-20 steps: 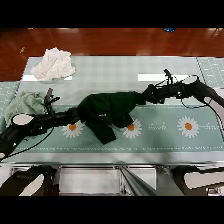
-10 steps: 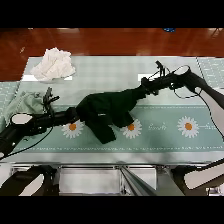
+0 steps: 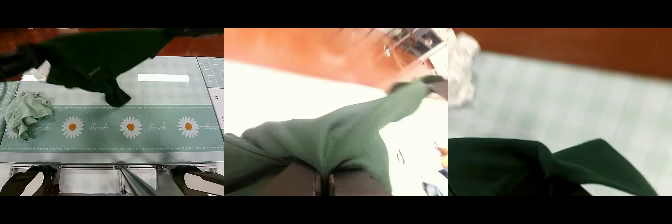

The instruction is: Fold the shirts.

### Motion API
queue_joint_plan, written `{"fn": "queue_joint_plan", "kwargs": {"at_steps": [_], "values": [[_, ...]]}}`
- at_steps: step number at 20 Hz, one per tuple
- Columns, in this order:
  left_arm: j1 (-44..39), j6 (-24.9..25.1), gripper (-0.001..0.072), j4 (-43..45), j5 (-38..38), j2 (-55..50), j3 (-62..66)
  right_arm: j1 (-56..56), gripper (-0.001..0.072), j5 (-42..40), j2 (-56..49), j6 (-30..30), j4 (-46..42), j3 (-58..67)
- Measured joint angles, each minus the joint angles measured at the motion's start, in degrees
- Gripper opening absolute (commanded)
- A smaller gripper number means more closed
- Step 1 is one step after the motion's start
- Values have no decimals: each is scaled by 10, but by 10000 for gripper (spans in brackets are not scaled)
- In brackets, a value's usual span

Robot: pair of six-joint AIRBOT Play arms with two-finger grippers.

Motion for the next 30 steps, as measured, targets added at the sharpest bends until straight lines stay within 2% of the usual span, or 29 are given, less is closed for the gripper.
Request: {"fn": "queue_joint_plan", "kwargs": {"at_steps": [4, 9, 13, 17, 19, 21, 24, 27, 30], "values": [[5, -75, 23, 92, -93, 2, 167, -2, 20, 7, 120, 4, -52, 65], [6, -121, 24, 137, -218, 31, 264, -3, 20, 38, 251, 6, -96, 85], [-4, -136, 24, 147, -273, 79, 259, -3, 20, 85, 320, 16, -132, 80], [-40, -154, 24, 153, -294, 132, 132, -3, 20, 133, 364, 39, -143, 8], [-73, -161, 24, 157, -295, 148, 31, -3, 20, 155, 376, 47, -138, -61], [-110, -143, 24, 158, -280, 150, -80, -3, 20, 156, 379, 51, -131, -144], [-142, -114, 24, 174, -199, 112, -207, -3, 20, 95, 343, 40, -117, -260], [-142, -96, 24, 179, -82, 21, -251, -3, 20, 25, 245, 19, -82, -303], [-127, -68, 24, 179, -8, -106, -209, -3, 21, -28, 111, 7, -38, -279]]}}
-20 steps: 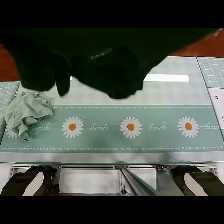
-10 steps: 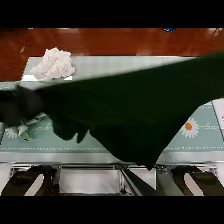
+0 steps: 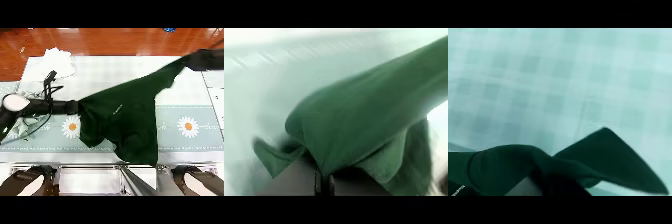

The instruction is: Fold the shirts.

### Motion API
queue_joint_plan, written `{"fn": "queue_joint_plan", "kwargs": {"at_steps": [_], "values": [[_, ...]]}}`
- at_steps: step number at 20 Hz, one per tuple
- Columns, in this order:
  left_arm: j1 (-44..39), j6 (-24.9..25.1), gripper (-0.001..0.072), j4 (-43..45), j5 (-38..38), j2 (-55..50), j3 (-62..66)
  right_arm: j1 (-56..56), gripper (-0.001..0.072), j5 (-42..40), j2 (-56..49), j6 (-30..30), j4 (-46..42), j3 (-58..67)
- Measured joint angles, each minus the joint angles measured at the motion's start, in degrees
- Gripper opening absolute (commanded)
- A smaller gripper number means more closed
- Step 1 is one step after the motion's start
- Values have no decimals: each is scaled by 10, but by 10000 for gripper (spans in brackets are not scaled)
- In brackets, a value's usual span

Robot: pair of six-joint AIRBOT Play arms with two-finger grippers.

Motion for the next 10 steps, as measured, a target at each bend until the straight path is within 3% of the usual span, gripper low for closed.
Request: {"fn": "queue_joint_plan", "kwargs": {"at_steps": [3, 4, 5, 6, 7, 8, 10], "values": [[10, 14, 24, 1, 14, -127, 84, 1, 21, -23, -133, 5, 43, 65], [11, 16, 24, 0, 12, -162, 112, 1, 59, -27, -171, 15, 52, 87], [12, 18, 26, 1, 7, -195, 139, 0, 279, -30, -200, 26, 60, 104], [13, 19, 81, 1, -1, -220, 161, 0, 409, -33, -227, 36, 67, 117], [14, 20, 347, 0, -12, -242, 181, 0, 412, -34, -246, 42, 70, 126], [16, 21, 505, 1, -28, -257, 196, -1, 412, -33, -259, 44, 72, 133], [30, 21, 509, 12, -74, -276, 223, -10, 409, -12, -275, 40, 75, 142]]}}
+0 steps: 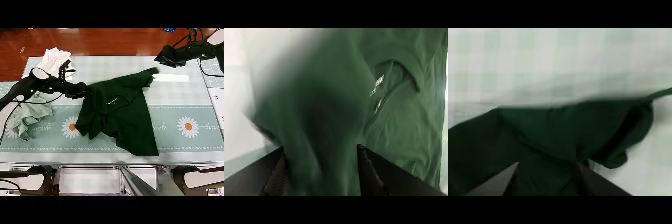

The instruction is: Fold the shirts.

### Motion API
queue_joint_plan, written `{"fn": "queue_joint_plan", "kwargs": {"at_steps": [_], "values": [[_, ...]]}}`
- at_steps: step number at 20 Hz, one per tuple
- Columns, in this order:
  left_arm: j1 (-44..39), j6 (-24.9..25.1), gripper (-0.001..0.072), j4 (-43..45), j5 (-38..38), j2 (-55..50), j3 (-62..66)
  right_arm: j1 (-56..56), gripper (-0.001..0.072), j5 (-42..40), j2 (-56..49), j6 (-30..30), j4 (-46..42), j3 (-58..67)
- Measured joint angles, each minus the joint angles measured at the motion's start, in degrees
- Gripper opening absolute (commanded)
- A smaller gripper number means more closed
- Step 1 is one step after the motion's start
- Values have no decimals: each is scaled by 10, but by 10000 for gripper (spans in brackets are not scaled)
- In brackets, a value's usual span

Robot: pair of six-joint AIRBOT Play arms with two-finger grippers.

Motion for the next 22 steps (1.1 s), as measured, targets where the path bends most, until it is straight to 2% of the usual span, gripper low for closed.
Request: {"fn": "queue_joint_plan", "kwargs": {"at_steps": [4, 7, 13, 17, 18, 19, 22], "values": [[64, -1, 509, 25, -98, 0, 28, -64, 398, 83, 24, -15, -22, -22], [102, -3, 509, 29, -153, 7, 30, -126, 398, 78, 118, -22, -45, -165], [105, 0, 508, 14, -131, -5, -17, -188, 398, 44, 334, -61, -34, -518], [73, 10, 491, -14, -107, -34, -27, -196, 398, 76, 394, -69, -21, -614], [64, 13, 237, -20, -102, -40, -27, -197, 398, 90, 401, -70, -22, -624], [55, 17, 33, -23, -99, -46, -27, -198, 398, 102, 405, -70, -24, -632], [43, 27, 24, -29, -88, -57, -26, -181, 398, 129, 408, -59, -52, -647]]}}
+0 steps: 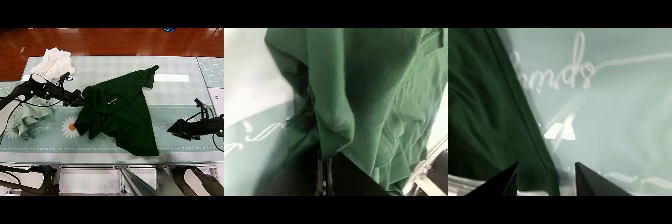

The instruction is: Fold the shirts.

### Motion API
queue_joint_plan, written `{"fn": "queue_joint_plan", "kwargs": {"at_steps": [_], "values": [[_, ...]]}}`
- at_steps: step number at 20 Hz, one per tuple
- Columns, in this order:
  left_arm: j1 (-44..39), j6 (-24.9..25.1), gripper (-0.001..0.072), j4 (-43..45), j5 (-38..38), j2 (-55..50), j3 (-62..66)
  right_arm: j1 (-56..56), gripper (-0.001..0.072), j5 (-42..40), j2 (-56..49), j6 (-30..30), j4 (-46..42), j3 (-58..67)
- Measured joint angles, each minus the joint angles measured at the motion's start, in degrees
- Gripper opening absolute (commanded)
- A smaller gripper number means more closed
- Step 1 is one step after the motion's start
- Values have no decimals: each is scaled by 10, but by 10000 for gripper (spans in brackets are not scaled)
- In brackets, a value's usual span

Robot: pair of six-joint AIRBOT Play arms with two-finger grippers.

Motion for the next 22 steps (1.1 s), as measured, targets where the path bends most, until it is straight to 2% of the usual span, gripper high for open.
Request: {"fn": "queue_joint_plan", "kwargs": {"at_steps": [3, 7, 14, 15, 16, 17, 22], "values": [[-4, 5, 24, -2, 4, -4, 0, 49, 398, 19, -24, 10, -23, -12], [-6, 7, 24, -4, 5, -6, 0, 106, 398, 6, -79, 22, -33, -17], [-7, 9, 24, -4, 6, -7, 0, 188, 397, -59, -158, 10, 34, -19], [-7, 9, 24, -4, 6, -7, 0, 193, 343, -72, -162, 9, 48, -18], [-7, 9, 24, -4, 6, -7, 0, 197, 153, -84, -165, 7, 55, -18], [-7, 9, 24, -4, 6, -7, 0, 200, 22, -101, -167, 2, 58, -18], [5, 9, 24, -5, 6, 0, 1, 191, 20, -99, -161, -71, 140, -15]]}}
